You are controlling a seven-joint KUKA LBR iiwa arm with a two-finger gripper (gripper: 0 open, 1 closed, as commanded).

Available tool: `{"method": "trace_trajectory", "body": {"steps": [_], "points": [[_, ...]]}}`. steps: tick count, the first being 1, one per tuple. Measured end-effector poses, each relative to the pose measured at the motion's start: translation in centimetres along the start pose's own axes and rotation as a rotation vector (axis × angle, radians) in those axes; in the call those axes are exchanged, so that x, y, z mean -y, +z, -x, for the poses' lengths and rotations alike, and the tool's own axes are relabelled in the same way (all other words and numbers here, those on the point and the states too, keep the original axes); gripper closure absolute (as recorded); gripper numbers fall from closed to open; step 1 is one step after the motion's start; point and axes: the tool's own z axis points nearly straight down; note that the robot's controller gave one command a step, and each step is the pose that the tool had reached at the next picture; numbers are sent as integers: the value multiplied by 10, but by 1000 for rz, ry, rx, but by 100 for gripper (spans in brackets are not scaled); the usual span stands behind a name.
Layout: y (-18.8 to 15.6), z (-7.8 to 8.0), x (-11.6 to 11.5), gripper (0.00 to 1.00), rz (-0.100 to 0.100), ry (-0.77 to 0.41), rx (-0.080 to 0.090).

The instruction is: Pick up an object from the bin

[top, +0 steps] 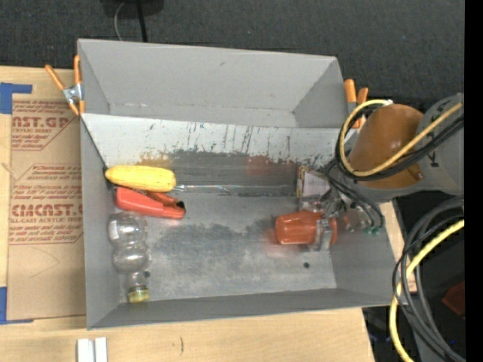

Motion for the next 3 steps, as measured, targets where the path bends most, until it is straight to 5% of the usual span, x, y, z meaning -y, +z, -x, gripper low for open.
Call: {"method": "trace_trajectory", "body": {"steps": [3], "points": [[-43, 0, 0, 100, -2, 2, 1]]}}
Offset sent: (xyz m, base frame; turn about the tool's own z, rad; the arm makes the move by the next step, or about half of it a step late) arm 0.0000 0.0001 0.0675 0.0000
